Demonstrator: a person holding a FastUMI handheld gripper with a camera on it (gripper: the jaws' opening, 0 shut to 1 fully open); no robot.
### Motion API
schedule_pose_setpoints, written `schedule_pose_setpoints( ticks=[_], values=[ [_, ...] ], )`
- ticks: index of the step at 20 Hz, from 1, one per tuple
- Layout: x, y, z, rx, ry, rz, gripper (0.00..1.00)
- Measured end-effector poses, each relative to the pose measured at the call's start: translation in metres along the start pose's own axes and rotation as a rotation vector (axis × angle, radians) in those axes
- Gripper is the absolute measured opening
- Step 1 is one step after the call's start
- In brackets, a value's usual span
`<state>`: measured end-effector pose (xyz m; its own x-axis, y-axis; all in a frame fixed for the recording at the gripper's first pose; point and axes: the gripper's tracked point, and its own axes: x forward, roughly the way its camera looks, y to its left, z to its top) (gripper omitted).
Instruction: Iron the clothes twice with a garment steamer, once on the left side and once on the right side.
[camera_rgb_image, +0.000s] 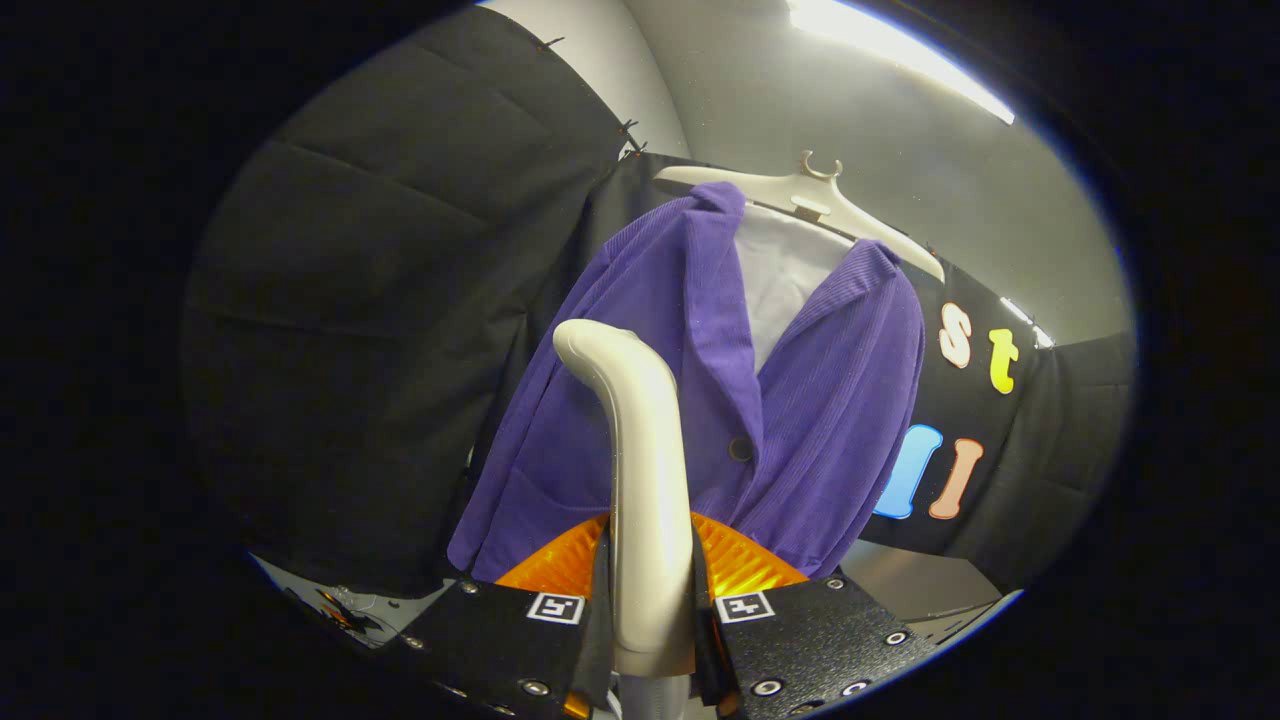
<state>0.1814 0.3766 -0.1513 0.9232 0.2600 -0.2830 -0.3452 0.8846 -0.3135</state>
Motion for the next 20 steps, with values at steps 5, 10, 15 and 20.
schedule_pose_setpoints(
  ticks=[5,10,15,20],
  values=[
    [0.003,0.009,-0.028,-0.027,0.038,0.011,0.33],
    [-0.008,0.033,-0.065,-0.043,0.084,0.060,0.33],
    [-0.010,0.042,-0.096,-0.071,0.134,0.081,0.33],
    [-0.022,0.054,-0.119,-0.083,0.169,0.102,0.33]
  ],
)
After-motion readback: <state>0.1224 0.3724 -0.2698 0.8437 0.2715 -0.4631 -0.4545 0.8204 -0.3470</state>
